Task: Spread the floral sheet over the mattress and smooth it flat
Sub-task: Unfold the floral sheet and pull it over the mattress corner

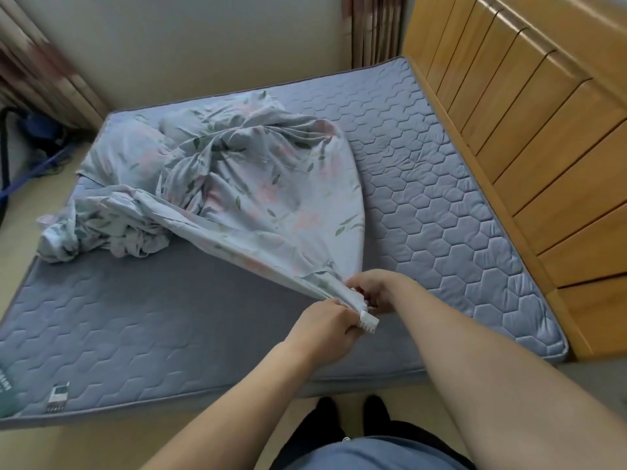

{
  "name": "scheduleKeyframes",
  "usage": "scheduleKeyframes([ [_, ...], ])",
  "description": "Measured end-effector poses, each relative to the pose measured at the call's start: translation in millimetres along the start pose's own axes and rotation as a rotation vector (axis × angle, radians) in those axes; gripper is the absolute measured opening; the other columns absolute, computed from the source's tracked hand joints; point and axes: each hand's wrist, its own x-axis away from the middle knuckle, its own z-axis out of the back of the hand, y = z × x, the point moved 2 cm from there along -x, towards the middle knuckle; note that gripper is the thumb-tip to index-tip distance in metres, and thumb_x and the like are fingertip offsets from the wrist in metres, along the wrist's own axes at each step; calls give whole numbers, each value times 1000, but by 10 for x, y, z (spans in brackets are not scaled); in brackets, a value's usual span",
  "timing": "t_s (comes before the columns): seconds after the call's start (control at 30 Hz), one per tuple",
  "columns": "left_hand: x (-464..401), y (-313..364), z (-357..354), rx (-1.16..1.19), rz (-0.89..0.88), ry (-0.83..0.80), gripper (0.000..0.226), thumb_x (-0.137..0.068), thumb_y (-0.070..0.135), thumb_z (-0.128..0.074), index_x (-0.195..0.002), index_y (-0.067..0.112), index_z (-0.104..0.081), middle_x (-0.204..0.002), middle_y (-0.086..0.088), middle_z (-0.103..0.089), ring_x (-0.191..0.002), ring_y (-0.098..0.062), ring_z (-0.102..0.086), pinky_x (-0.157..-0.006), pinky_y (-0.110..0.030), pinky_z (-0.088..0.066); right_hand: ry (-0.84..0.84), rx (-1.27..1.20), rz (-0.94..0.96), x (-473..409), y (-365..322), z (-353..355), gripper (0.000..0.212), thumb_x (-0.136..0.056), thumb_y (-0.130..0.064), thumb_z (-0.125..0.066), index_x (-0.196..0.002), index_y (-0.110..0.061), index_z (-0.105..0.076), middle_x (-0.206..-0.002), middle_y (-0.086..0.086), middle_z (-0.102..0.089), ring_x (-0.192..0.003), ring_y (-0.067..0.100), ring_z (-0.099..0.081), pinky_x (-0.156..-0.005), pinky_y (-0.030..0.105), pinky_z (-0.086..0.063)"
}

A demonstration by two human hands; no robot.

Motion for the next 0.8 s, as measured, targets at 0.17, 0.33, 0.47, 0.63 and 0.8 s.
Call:
scheduleKeyframes([
  [0.17, -27, -30, 120, -36, -52, -15, 30, -95, 27, -55, -86, 3, -69, -93, -13, -68, -95, -31, -58, -66, -32, -33, 87, 54, 106, 103, -166, -52, 29, -95, -28, -53, -70, -14, -48, -63, 1, -44, -51, 13, -37, -49, 24, -28],
  [0.33, -50, -66, 241, 15, -153, -7, 28, -95, 25, -57, -88, 1, -70, -106, -16, -68, -107, -25, -51, -76, -32, -35, 147, 107, 73, 133, -163, -15, 15, -92, -25, -55, -82, -13, -57, -69, 0, -50, -52, 11, -40, -50, 22, -30],
  [0.47, 29, -264, 223, 122, -221, 1, 24, -90, 26, -64, -77, 7, -69, -82, -10, -69, -87, -28, -59, -63, -27, -36, 50, 180, -64, 177, -152, -105, 34, -99, -30, -40, -68, -18, -46, -60, -4, -39, -50, 9, -31, -51, 21, -24],
  [0.63, 124, -426, 93, 157, -230, -47, 27, -89, 37, -61, -81, 14, -74, -87, -6, -70, -97, -22, -60, -81, -23, -48, -40, 223, -193, 78, -188, -306, 38, -96, -30, -37, -61, -19, -46, -59, -5, -39, -51, 10, -32, -54, 21, -28],
  [0.8, 176, -428, 31, 135, -177, -36, 28, -88, 37, -59, -75, 15, -70, -74, 0, -63, -81, -18, -57, -63, -25, -40, -37, 271, -239, 15, -163, -317, 37, -97, -20, -40, -59, -18, -40, -42, -4, -36, -47, 8, -29, -50, 19, -24],
])
